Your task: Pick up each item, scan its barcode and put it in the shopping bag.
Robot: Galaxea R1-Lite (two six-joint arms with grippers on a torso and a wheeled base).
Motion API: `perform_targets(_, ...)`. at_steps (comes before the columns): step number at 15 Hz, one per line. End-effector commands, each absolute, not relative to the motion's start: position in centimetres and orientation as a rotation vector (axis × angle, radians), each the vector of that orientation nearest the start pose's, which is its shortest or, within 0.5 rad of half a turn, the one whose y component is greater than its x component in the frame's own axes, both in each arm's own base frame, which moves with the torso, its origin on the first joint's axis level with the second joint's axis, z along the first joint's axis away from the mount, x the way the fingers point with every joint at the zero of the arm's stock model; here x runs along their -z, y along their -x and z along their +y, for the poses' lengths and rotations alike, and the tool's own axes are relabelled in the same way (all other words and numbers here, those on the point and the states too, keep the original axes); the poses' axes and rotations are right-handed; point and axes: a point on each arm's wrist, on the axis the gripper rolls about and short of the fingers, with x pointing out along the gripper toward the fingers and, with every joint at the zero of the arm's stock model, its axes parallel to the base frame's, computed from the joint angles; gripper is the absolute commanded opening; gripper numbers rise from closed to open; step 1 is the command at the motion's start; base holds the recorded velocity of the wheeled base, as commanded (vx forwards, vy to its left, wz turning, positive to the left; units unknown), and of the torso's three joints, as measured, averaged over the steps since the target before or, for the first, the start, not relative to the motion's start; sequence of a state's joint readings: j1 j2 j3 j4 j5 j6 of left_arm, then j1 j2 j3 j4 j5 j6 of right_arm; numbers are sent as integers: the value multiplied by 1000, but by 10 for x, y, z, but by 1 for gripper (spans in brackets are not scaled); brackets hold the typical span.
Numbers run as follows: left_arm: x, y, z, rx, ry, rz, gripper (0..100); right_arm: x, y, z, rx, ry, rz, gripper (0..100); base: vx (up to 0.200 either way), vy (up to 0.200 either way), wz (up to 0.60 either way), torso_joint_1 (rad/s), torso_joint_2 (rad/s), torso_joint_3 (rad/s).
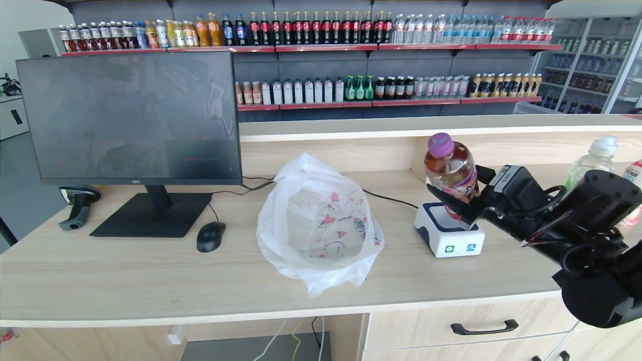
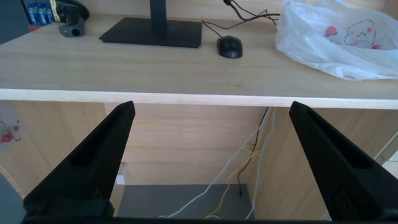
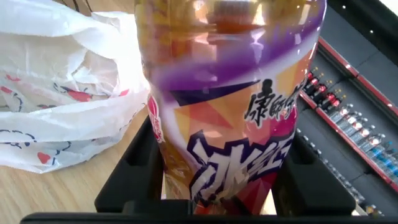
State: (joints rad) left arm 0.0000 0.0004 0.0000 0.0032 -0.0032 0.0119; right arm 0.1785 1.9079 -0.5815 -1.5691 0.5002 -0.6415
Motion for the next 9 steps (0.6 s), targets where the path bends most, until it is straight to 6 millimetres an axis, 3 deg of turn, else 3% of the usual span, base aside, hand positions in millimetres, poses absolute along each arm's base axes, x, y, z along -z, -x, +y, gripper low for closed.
perform_targets(1,-76,23,0,3,-12,2,100,-167,-292,91,-584,563,-471,0,0,0,0,0,0,0)
perform_targets(5,-76,23,0,3,-11,2,100,-187,-278,127,-427,129,-395,0,0,0,0,0,0,0)
perform_targets(9,-76,23,0,3,-11,2,100,-201,-275,130,-455,-55,-407,0,0,0,0,0,0,0)
